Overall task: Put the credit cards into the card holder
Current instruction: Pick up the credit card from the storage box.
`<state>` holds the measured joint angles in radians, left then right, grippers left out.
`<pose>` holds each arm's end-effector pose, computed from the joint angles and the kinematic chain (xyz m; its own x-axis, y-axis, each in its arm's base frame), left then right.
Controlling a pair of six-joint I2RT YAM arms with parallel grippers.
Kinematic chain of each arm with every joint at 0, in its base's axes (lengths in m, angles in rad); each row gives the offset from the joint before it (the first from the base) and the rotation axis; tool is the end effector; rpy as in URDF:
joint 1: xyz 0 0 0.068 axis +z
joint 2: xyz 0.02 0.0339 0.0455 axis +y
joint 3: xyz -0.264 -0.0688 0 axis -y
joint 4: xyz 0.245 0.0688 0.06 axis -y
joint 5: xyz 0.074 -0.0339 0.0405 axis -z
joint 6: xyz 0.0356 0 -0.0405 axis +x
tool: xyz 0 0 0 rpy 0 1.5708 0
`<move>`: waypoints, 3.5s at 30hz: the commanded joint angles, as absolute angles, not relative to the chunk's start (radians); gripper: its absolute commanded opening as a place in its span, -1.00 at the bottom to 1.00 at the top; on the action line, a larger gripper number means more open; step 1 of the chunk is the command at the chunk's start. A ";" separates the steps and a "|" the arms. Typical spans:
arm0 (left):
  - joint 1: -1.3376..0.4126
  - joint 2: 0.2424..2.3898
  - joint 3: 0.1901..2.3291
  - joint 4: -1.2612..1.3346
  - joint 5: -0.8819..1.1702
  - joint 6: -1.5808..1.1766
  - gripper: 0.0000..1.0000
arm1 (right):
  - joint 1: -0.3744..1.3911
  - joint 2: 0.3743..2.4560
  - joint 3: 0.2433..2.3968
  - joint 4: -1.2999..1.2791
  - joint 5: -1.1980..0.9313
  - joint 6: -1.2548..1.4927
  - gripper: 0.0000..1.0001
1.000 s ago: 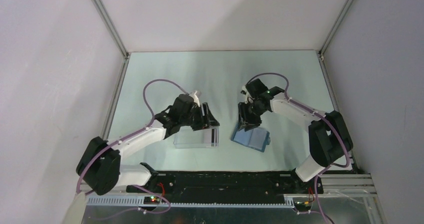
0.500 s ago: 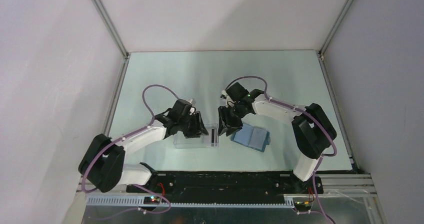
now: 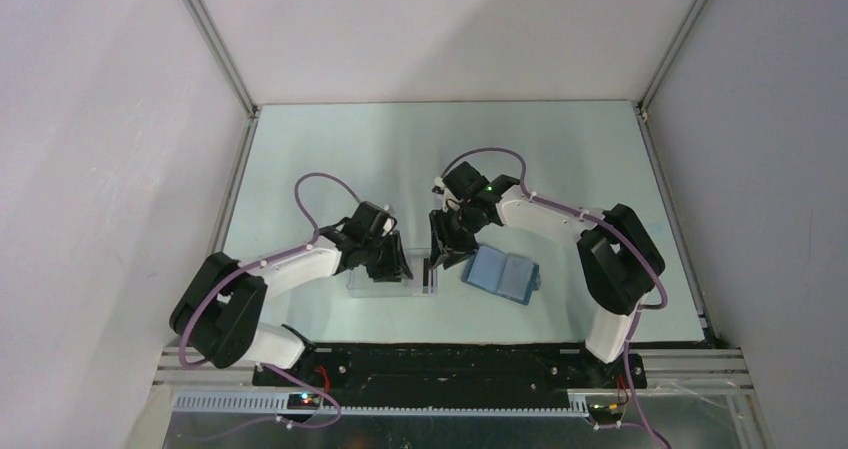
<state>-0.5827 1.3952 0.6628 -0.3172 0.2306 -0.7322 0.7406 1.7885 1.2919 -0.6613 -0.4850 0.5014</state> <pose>0.2045 -0.1445 0.1600 -0.9602 -0.1466 -0.2378 -0.0150 0.8770 -0.4803 0.2570 0.2574 0.2107 -0.9461 -0.2888 -0.1466 -0.3196 0.7589 0.5673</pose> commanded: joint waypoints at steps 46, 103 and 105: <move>-0.482 1.306 0.605 -0.248 0.331 -0.730 -0.16 | 1.024 2.066 1.688 -0.985 0.082 0.429 -1.00; -0.538 1.299 0.561 -0.172 0.286 -0.837 -0.19 | 0.975 2.111 1.585 -0.870 -0.096 0.488 -1.00; -0.538 1.271 0.549 -0.171 0.274 -0.851 -0.22 | 0.971 2.110 1.578 -0.866 -0.099 0.494 -1.00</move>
